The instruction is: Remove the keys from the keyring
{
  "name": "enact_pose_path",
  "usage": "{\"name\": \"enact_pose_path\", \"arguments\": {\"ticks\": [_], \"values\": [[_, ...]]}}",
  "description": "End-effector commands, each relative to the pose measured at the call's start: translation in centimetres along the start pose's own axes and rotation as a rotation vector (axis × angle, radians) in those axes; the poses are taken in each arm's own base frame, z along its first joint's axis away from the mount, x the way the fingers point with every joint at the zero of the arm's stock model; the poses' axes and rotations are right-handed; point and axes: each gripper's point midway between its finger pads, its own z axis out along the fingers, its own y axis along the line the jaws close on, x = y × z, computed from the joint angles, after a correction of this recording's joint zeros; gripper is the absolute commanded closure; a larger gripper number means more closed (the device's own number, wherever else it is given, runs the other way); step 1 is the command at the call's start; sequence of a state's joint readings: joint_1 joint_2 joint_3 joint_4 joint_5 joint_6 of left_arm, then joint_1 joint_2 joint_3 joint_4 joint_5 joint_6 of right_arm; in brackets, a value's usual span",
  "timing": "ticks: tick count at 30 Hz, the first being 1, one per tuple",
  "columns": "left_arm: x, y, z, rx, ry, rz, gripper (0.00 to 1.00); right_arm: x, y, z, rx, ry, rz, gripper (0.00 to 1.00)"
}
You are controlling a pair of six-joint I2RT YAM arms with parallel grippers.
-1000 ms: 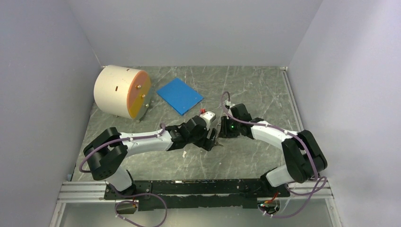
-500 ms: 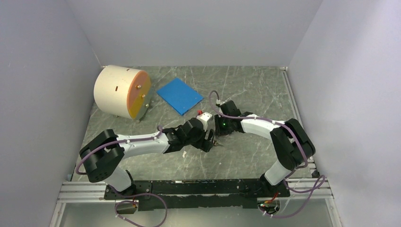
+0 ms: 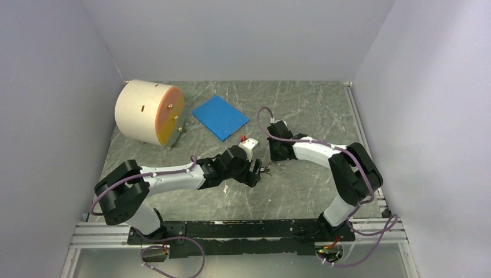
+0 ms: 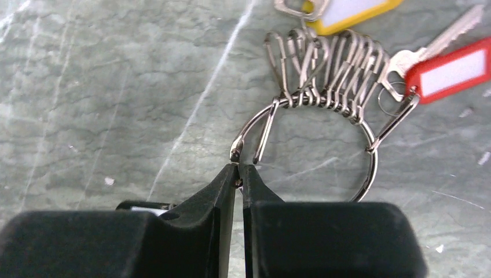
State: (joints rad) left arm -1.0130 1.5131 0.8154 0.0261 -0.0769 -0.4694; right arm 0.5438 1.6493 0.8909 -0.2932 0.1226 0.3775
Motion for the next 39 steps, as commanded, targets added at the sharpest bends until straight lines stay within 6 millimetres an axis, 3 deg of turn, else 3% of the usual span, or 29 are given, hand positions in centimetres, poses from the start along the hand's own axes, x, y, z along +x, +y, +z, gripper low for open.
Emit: {"name": "enact_pose_path", "arguments": {"ticks": [1, 5, 9, 14, 21, 27, 31, 35, 39], "values": [[-1.6, -0.5, -1.0, 0.022, -0.067, -0.021, 0.16, 0.9, -3.0, -0.7, 0.143, 0.009, 0.064, 0.83], [-1.7, -0.2, -1.6, 0.01, -0.08, -0.022, 0.16, -0.3, -2.1, -2.8, 0.077, -0.046, 0.076, 0.66], [-2.2, 0.0, -2.6, 0.001, -0.106, -0.031, 0.15, 1.0, -1.1, -3.8, -0.004, -0.019, 0.073, 0.55], [-2.3, 0.4, -3.4, -0.011, -0.128, -0.04, 0.15, 2.9, 0.8, -4.3, -0.109, 0.019, 0.076, 0.47], [-2.6, 0.4, -4.0, -0.009, -0.146, -0.047, 0.14, 4.7, 2.7, -4.0, -0.182, 0.061, 0.061, 0.45], [-2.7, 0.6, -4.6, -0.013, -0.161, -0.056, 0.14, 5.0, 6.5, -3.6, -0.327, 0.094, 0.038, 0.37], [-2.8, 0.7, -5.1, -0.013, -0.178, -0.065, 0.14, 4.0, 9.0, -3.2, -0.403, 0.096, 0.02, 0.36], [-2.9, 1.0, -5.6, -0.025, -0.191, -0.072, 0.14, 1.7, 11.5, -3.1, -0.478, 0.079, 0.004, 0.36], [-2.9, 1.2, -5.9, -0.032, -0.2, -0.078, 0.13, -0.4, 12.3, -3.2, -0.492, 0.023, -0.033, 0.35]]}}
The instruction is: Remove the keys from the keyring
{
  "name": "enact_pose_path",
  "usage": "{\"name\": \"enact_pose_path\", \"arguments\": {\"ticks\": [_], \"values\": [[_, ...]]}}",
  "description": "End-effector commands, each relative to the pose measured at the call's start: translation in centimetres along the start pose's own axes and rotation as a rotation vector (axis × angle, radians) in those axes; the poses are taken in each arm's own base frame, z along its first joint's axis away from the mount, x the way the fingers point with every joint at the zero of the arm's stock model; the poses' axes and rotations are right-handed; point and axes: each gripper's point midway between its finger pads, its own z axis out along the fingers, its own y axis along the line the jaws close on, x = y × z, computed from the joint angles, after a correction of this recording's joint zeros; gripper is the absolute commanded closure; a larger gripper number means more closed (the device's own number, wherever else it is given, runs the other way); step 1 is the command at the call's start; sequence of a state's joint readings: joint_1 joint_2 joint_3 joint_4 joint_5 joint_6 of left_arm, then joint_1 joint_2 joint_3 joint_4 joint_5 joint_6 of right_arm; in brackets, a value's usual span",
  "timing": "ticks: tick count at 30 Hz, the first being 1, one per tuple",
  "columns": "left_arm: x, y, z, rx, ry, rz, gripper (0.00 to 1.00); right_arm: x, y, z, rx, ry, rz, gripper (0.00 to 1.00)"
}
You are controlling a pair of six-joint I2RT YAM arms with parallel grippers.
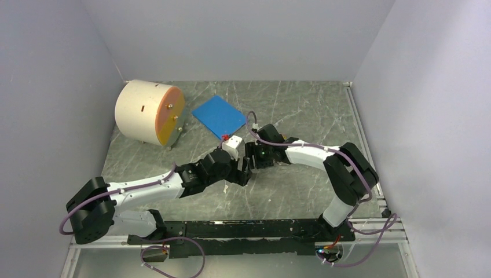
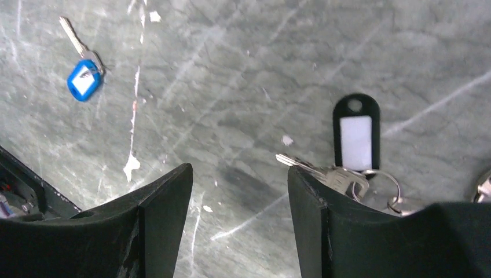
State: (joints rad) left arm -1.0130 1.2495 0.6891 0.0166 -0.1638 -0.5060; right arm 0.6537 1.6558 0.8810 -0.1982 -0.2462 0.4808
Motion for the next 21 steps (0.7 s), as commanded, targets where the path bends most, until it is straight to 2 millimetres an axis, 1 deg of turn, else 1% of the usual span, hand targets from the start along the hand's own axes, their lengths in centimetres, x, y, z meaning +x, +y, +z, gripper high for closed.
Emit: {"name": "enact_pose_path", "arguments": {"ticks": [1, 3, 6, 8, 10, 12, 14, 16, 19, 21], "values": [[-1.0, 0.2, -0.7, -0.014, -0.049, -0.026, 0.13, -3.6, 2.1, -0.5, -0.055, -0.088, -0.067, 0.35], [-1.1, 0.3, -0.8, -0.012, -0.052, -0.022, 0.13, -4.3, 1.6, -1.2, -0.036, -0.11, -0.084, 0.35], [-1.0, 0.3, -0.8, -0.011, -0.052, -0.008, 0.13, -4.8, -0.3, -2.5, -0.007, -0.143, -0.064, 0.36], [-1.0, 0.2, -0.6, -0.002, -0.048, 0.009, 0.12, -4.9, -1.8, -3.6, 0.012, -0.166, -0.04, 0.4], [-1.0, -0.2, -0.3, 0.022, -0.04, 0.034, 0.12, -5.0, -3.8, -4.4, 0.045, -0.182, -0.008, 0.43], [-1.0, -0.6, 0.3, 0.043, -0.026, 0.068, 0.13, -5.1, -5.8, -4.8, 0.099, -0.194, 0.017, 0.46], [-1.3, -1.2, 0.8, 0.068, -0.016, 0.109, 0.14, -5.3, -7.5, -5.0, 0.163, -0.201, 0.035, 0.51], [-1.5, -1.6, 1.5, 0.085, -0.007, 0.149, 0.15, -5.4, -8.6, -4.8, 0.209, -0.194, 0.045, 0.55], [-1.6, -1.8, 2.7, 0.107, 0.011, 0.188, 0.15, -5.2, -9.7, -3.7, 0.245, -0.153, 0.046, 0.64], [-1.5, -1.7, 3.5, 0.117, 0.025, 0.198, 0.16, -5.1, -10.0, -3.2, 0.25, -0.136, 0.046, 0.67]]}}
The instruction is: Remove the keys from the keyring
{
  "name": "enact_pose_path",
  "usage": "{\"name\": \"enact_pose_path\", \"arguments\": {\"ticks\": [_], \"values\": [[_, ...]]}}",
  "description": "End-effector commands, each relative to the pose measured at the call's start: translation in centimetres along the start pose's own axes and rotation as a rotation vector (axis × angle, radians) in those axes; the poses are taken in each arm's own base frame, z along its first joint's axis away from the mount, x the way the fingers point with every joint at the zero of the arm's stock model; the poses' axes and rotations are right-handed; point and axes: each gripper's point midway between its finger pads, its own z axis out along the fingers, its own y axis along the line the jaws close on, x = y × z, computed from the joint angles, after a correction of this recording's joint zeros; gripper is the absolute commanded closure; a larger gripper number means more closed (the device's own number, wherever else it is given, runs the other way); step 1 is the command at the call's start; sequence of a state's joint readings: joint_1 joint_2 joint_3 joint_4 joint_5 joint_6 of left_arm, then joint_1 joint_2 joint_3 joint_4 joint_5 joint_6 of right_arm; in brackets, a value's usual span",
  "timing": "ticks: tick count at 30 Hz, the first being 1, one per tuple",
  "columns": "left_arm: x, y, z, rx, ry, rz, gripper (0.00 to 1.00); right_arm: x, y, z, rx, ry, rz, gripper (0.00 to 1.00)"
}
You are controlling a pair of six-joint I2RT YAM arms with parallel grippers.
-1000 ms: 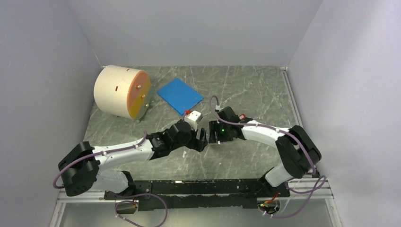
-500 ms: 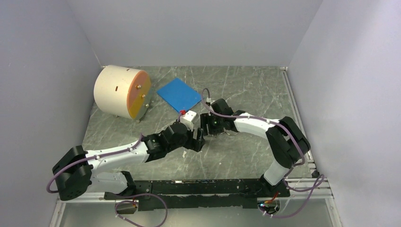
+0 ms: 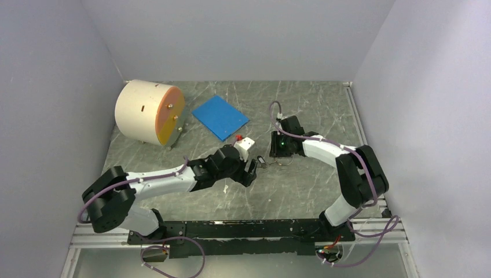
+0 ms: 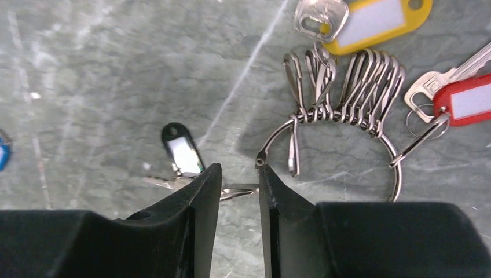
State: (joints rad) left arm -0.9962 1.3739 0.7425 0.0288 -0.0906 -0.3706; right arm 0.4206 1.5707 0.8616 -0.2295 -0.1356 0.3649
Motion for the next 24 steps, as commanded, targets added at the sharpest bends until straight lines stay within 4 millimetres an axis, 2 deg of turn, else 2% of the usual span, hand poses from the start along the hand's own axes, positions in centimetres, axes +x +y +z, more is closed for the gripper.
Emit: {"name": "enact_pose_path", "arguments": {"ticks": [1, 10, 15, 24], "values": [[-3.3, -1.2, 1.4, 0.079, -0.06, 0.076, 0.17, -0.1, -1.2, 1.1, 0.065, 0.029, -0.022, 0.67], [-4.3, -1.5, 4.8, 0.175, -0.068, 0.193, 0.18, 0.8, -2.5, 1.6, 0.143, 0.056, -0.021, 0.73], [-4.0, -1.8, 7.3, 0.221, -0.085, 0.284, 0.18, 1.3, -2.0, 1.9, 0.104, 0.06, -0.012, 0.78], [-3.7, -2.0, 11.4, 0.257, -0.094, 0.38, 0.28, 1.7, -0.9, 2.1, 0.041, 0.072, 0.002, 0.85]]}}
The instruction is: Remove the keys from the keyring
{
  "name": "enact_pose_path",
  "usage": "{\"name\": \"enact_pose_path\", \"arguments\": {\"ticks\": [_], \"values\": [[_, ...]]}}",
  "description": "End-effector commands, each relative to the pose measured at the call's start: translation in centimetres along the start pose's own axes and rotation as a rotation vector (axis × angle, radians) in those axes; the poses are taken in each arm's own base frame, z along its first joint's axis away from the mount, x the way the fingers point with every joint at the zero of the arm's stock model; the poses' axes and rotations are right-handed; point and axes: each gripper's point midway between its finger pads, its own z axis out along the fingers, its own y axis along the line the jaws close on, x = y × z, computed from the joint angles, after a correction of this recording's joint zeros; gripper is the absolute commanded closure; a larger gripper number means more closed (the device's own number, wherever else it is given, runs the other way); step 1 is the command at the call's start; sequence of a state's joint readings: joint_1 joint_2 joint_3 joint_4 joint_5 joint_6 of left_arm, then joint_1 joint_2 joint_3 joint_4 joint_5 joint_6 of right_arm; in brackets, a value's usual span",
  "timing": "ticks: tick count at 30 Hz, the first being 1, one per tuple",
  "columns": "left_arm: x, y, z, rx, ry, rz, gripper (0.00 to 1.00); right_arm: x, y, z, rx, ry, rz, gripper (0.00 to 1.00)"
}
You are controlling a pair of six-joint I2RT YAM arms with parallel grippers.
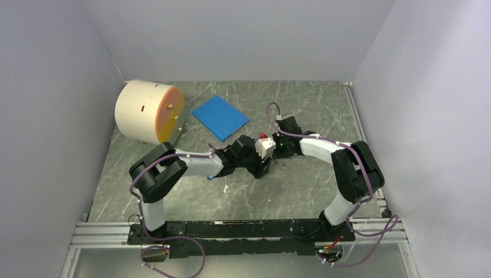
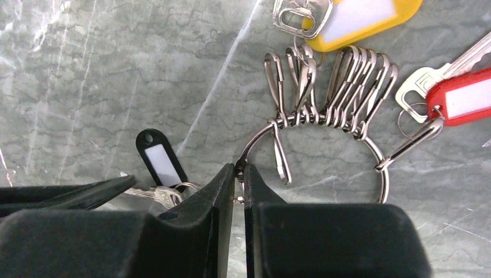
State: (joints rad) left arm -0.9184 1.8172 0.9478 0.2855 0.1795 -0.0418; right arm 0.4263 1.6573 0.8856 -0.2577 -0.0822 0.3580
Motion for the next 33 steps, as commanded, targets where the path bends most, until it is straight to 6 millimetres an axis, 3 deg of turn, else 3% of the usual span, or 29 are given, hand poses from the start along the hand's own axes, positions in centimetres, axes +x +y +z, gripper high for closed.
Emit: {"name": "enact_pose_path", "arguments": {"ticks": [1, 7, 20, 28, 33], "values": [[-3.4, 0.3, 1.7, 0.035, -0.105, 0.111, 0.28, 0.3, 0.8, 0.4, -0.042, 0.007, 0.001, 0.86], [-3.8, 1.4, 2.7, 0.026, -0.138, 0.121, 0.33, 0.4, 1.1, 0.3, -0.058, 0.009, 0.007, 0.86], [-0.6, 1.1, 4.5, 0.078, -0.085, 0.09, 0.52, 0.3, 0.8, 0.1, -0.056, 0.003, 0.028, 0.86], [1.2, 0.2, 2.8, 0.098, -0.063, 0.09, 0.83, 0.1, 1.3, -0.8, -0.084, -0.018, 0.031, 0.85], [0.1, 0.1, 0.9, 0.081, -0.085, 0.126, 0.97, -0.2, 1.9, -1.6, -0.122, -0.041, 0.033, 0.84]]}}
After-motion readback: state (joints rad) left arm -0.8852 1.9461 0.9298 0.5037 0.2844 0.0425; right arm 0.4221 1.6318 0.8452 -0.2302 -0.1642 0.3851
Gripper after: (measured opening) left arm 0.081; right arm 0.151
